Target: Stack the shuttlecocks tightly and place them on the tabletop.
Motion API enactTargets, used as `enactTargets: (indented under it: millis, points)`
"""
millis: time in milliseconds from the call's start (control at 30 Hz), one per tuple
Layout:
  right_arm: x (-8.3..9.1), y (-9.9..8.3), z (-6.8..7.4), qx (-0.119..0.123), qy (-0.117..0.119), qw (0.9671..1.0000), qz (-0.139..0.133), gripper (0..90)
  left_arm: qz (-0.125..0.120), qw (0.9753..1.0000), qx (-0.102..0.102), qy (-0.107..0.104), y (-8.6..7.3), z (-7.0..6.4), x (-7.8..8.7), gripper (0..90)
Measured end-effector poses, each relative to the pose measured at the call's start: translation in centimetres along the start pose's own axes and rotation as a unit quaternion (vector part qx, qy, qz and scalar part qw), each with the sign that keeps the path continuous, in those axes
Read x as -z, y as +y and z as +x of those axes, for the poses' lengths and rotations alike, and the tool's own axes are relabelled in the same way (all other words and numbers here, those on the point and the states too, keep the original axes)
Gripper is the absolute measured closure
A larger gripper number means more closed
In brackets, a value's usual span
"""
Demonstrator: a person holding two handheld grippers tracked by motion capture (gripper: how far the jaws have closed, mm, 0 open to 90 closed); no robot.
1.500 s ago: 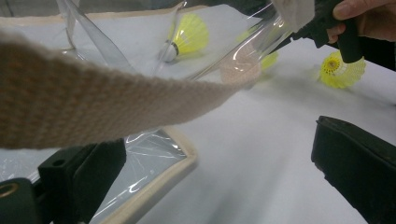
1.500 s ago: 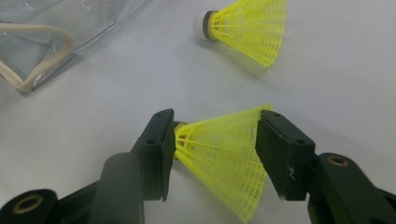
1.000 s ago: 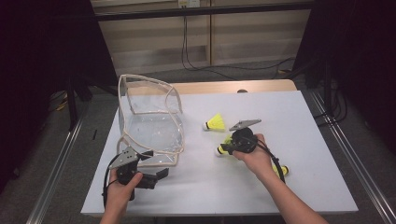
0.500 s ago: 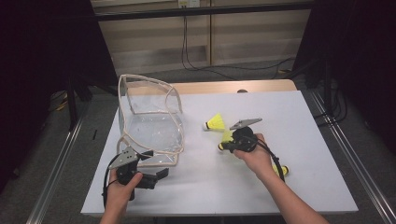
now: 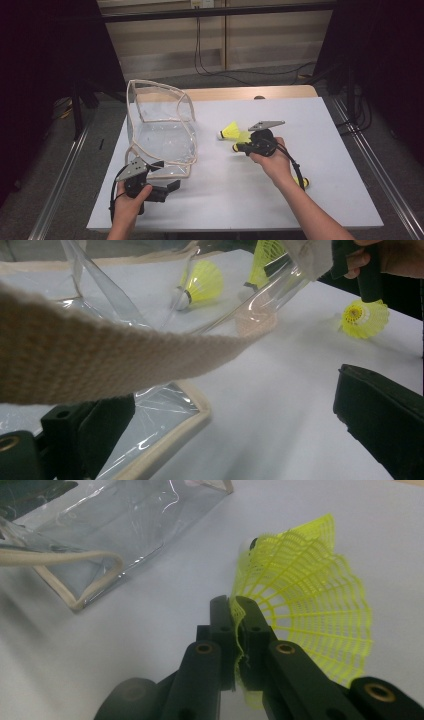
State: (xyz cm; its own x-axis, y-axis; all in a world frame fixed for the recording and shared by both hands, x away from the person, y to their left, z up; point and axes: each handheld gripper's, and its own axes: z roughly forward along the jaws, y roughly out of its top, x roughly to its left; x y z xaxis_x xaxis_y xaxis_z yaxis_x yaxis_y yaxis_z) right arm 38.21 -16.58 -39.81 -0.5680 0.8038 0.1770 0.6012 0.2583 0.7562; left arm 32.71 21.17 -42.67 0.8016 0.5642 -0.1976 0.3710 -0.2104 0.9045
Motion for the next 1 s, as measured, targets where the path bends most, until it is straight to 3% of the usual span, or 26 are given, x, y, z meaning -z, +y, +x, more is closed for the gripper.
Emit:
enactTargets:
  millis: [267,1000]
  points:
    - [0.0,0.4,-0.6,-0.012,-0.01,0.9998,-0.014,88.2,0.0,1.0,0.002,0.001,0.0,0.0,0.0,3.3]
    - [0.2,2.1,-1.3,-0.026,-0.012,0.9989,-0.039,88.2,-0.004,1.0,0.001,0.0,0.1,0.0,0.2,3.3]
